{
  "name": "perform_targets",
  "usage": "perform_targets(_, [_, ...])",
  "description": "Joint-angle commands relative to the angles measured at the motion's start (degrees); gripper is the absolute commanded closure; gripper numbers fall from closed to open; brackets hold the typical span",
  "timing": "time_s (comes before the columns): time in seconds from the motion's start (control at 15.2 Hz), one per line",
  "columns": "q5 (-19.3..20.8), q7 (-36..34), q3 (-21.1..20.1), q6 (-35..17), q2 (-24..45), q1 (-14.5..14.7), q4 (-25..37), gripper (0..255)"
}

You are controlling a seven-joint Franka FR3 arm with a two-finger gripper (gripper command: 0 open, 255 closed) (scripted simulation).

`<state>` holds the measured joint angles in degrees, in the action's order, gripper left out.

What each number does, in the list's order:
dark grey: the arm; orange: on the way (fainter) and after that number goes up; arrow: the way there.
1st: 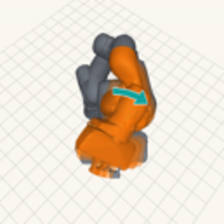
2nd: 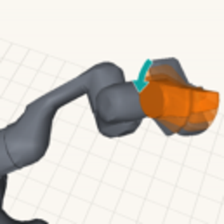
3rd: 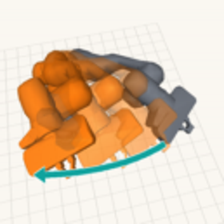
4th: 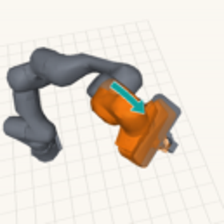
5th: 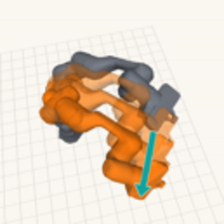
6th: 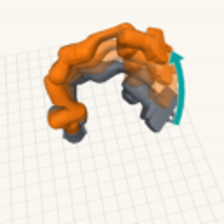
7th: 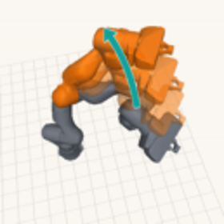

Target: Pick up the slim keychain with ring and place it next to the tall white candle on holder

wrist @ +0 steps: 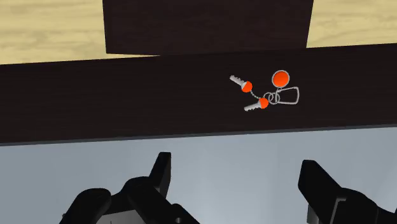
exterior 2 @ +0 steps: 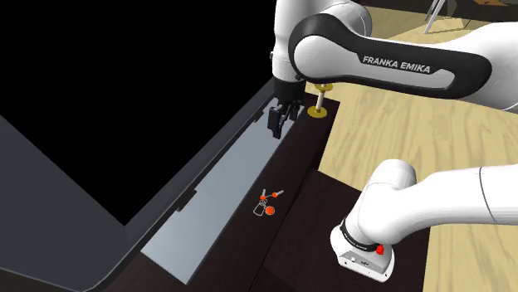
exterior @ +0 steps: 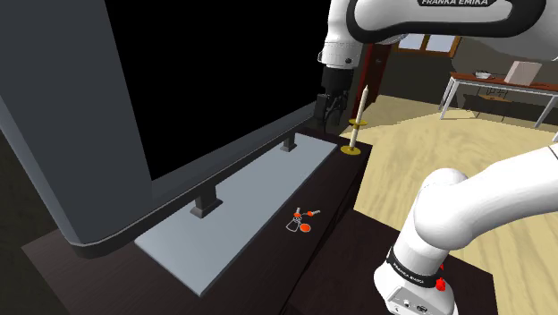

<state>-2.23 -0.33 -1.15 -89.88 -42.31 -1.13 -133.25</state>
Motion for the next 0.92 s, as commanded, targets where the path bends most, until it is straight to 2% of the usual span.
perform_targets(0.0, [0.00,0.00,0.00,0.00,0.00,0.00,0.00,0])
perform_targets(0.46, [-3.98,-7.56,-5.86,-9.83,-5.13,1.42,-14.33,0])
perform_targets(0.86, [-8.71,-14.39,-12.05,-19.36,-6.10,3.90,-24.24,0])
